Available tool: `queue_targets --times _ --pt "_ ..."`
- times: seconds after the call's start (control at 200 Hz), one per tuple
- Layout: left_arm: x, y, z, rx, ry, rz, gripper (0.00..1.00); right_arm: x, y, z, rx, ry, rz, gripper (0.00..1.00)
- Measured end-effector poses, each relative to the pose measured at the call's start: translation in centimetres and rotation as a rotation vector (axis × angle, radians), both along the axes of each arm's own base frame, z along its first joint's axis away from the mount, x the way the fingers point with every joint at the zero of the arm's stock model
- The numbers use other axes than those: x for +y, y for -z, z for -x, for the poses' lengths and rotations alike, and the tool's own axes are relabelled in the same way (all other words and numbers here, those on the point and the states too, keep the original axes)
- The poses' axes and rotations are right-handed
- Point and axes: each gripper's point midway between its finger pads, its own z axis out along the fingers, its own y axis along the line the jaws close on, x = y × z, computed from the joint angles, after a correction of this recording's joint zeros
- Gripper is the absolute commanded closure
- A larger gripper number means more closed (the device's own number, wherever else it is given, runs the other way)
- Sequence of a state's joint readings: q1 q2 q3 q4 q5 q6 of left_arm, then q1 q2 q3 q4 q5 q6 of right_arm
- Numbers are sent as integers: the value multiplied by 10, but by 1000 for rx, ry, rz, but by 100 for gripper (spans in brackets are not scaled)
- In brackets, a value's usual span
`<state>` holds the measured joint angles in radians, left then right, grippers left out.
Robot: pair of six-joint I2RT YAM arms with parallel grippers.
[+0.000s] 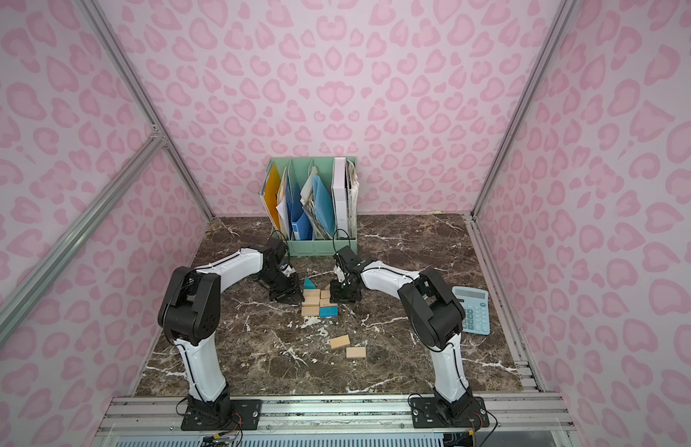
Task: Assemble a carrot with building blocks
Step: Adjust the building block at the center of the board.
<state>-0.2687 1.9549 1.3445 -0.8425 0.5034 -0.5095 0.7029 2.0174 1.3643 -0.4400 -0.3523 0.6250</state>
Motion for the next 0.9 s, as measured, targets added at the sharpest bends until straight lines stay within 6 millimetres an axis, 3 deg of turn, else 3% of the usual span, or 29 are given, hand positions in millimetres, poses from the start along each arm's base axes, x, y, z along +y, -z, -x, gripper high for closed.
queue_targets --times 0.175,0.365,0.5,0.595,0.715,0.8,0.9 --pt "1 -7 2 -13 0 3 73 -6 0 5 8 9 13 64" --pt "6 -31 13 -66 2 3 70 -20 -28 8 -52 31 27 49" --pt "10 -51 30 -104 4 9 68 -39 -47 21 -84 46 47 35" --pt "7 -59 48 -117 47 11 64 -52 -49 43 -84 34 69 22" --pt "-8 -61 88 -116 179 4 55 -68 -38 90 -42 -11 112 15" --pt "-13 -56 119 -103 246 -6 34 -77 -30 120 -12 -39 142 11" --pt "-7 -47 141 -86 231 -34 26 -86 -23 143 0 -51 188 1"
